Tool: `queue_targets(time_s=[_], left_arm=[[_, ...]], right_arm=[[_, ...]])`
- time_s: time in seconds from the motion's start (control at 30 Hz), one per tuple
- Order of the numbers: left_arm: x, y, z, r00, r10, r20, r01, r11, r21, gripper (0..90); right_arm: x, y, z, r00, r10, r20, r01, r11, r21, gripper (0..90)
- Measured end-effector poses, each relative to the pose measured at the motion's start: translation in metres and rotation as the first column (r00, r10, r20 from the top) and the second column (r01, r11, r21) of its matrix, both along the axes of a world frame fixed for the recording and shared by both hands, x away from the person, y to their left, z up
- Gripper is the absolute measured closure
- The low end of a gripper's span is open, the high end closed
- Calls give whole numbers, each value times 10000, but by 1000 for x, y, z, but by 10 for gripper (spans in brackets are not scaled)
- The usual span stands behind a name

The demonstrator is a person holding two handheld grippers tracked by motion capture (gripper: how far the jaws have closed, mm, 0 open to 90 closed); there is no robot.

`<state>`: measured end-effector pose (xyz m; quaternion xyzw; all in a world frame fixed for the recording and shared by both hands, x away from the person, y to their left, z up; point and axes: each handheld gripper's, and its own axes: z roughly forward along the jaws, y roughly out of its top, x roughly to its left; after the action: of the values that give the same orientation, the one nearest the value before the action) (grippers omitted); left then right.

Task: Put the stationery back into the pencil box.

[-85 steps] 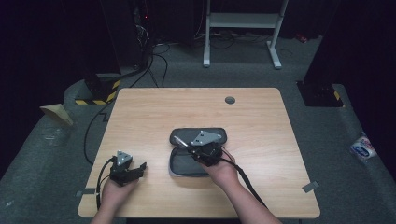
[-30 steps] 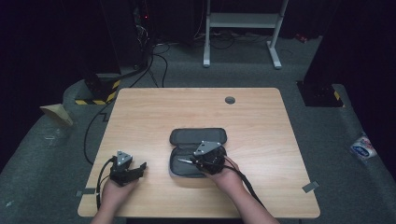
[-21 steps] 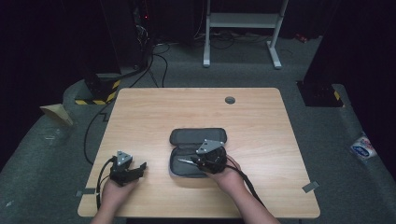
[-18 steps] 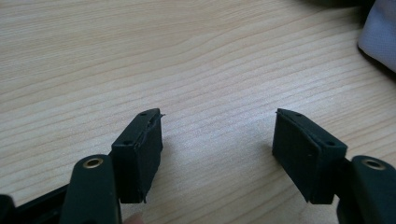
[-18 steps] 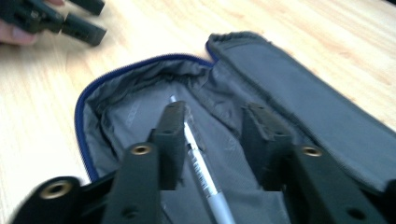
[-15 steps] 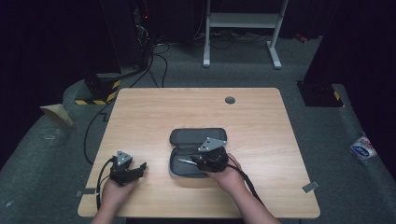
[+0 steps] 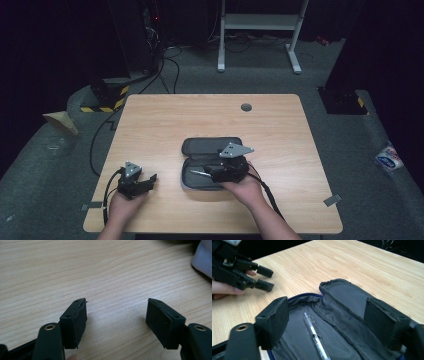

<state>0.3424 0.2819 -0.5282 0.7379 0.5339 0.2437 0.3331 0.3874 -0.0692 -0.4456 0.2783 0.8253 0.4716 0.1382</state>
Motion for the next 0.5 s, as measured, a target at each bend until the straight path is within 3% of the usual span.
queue_targets(time_s=[0.17, 0.5], left_arm=[[0, 0, 0, 10000, 2, 0, -2, 10000, -1, 333], [0, 0, 0, 10000, 24, 17, -24, 10000, -24, 333]], right_arm=[[1, -3, 2, 9997, -243, -35, 243, 9997, 87, 142], [2, -12, -2, 9988, -484, -89, 485, 9988, 91, 140]])
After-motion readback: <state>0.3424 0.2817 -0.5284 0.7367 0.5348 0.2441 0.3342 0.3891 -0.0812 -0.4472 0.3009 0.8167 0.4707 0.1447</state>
